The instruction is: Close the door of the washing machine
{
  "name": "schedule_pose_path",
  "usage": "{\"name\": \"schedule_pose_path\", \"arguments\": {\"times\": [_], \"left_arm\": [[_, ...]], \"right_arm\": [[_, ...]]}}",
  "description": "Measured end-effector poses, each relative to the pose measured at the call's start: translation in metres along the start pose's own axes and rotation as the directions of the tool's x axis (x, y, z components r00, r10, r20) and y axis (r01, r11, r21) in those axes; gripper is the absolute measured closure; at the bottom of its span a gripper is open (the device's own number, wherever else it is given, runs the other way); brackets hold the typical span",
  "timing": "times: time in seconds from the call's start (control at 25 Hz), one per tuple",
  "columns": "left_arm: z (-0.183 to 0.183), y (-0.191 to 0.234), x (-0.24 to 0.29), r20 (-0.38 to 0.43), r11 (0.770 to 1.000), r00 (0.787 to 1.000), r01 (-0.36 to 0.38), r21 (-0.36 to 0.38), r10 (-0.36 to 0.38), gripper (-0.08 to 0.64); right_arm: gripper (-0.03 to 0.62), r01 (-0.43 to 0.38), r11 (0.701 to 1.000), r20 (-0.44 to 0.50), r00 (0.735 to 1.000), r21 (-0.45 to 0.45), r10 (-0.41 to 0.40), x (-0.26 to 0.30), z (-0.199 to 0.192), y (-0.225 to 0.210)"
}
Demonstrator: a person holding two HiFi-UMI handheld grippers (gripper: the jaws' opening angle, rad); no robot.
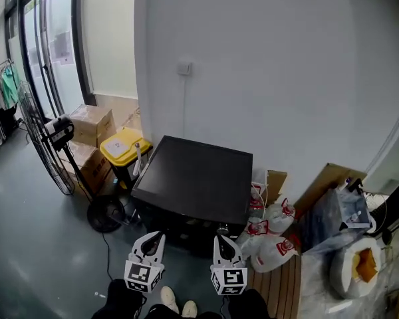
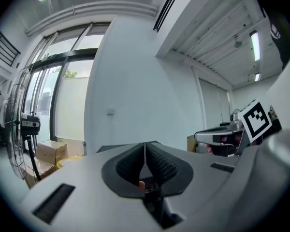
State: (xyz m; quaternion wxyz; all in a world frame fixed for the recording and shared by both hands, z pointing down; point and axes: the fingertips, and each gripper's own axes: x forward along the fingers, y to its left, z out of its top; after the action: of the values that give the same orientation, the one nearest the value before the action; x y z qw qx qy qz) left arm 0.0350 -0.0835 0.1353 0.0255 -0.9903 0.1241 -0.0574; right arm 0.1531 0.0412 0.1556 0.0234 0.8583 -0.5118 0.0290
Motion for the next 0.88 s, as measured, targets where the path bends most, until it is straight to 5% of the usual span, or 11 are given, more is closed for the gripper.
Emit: {"name": "schedule_pose_path", "arguments": {"times": [0.36, 0.88], "left_arm": [[0.011, -0.032, -0.023, -0.003, 0.999, 1.000, 0.029, 0.026, -0.029, 0.528], [0.010, -0.047, -0.016, -0.004, 0.997, 0.999, 0.054, 0.058, -0.054, 0.528]], "right_arm": [[0.575, 0.018, 0.999, 0.037, 0.999, -0.046, -0.017, -0.061, 0.017, -0.011], [0.575, 0.040, 0.999, 0.032, 0.999, -0.034, -0.039, -0.065, 0.006, -0.024]]}}
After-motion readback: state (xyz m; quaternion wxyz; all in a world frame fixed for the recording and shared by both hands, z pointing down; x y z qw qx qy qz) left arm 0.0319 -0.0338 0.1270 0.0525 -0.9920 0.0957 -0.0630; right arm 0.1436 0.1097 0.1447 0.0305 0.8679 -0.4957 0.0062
